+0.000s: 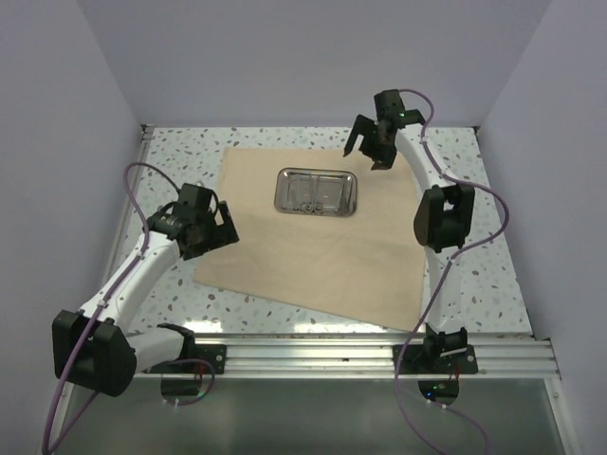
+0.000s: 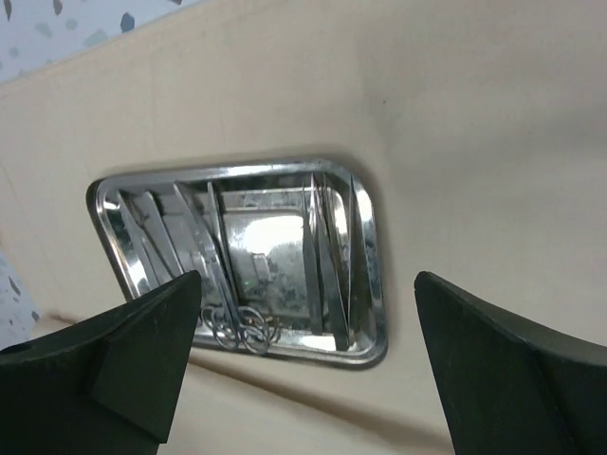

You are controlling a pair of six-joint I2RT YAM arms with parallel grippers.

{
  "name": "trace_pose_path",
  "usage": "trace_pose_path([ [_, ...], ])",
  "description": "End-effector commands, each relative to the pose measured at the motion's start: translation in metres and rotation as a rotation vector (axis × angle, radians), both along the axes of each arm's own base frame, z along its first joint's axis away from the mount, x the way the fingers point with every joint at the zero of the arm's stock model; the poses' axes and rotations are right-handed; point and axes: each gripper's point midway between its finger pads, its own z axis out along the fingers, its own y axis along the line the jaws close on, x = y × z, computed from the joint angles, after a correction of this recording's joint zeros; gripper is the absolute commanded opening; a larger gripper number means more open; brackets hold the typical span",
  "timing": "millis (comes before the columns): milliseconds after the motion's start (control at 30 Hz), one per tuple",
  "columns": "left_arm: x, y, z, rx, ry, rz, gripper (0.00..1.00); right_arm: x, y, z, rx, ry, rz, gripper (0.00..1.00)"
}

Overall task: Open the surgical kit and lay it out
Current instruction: Open the surgical kit at the center of the board.

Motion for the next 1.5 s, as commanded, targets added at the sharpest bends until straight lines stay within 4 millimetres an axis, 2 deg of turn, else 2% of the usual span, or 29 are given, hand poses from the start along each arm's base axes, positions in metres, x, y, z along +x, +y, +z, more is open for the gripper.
trace_pose_path([
  [0, -0.028, 0.007, -0.015, -0.008, 0.073, 0.083, 1.00, 0.029, 0.010, 0.020, 0.104, -0.078, 0.007, 0.98],
  [100, -0.042, 0.008, -0.031, -0.018, 0.112, 0.102, 1.00, 0.043, 0.019, 0.011, 0.146, -0.120, 0.019, 0.98],
  [200, -0.055, 0.010, -0.046, -0.007, 0.189, 0.132, 1.00, 0.051, 0.017, -0.007, 0.148, -0.115, 0.008, 0.97],
  [433, -0.075, 0.019, -0.068, 0.027, 0.276, 0.198, 1.00, 0.041, 0.007, -0.024, 0.141, -0.068, -0.013, 0.96],
  [567, -0.078, 0.013, -0.091, 0.005, 0.305, 0.200, 0.98, 0.040, 0.002, -0.029, 0.144, -0.067, -0.021, 0.96],
  [667, -0.078, 0.013, -0.104, 0.017, 0.316, 0.209, 0.94, 0.040, 0.000, -0.038, 0.160, -0.042, -0.032, 0.96],
  [867, -0.078, 0.016, -0.128, 0.040, 0.324, 0.220, 0.81, 0.032, 0.001, -0.055, 0.172, 0.002, -0.025, 0.95],
  [967, -0.079, 0.018, -0.136, 0.053, 0.327, 0.223, 0.68, 0.028, 0.002, -0.062, 0.183, 0.022, -0.024, 0.95],
  [1167, -0.065, 0.023, -0.133, 0.090, 0.291, 0.226, 0.50, 0.017, 0.003, -0.071, 0.201, 0.048, -0.022, 0.95],
  [1333, -0.055, 0.021, -0.140, 0.107, 0.308, 0.211, 0.33, 0.006, 0.000, -0.073, 0.218, 0.069, -0.027, 0.94],
  [1467, -0.048, 0.019, -0.145, 0.114, 0.308, 0.193, 0.13, -0.002, -0.005, -0.074, 0.231, 0.076, -0.032, 0.94],
])
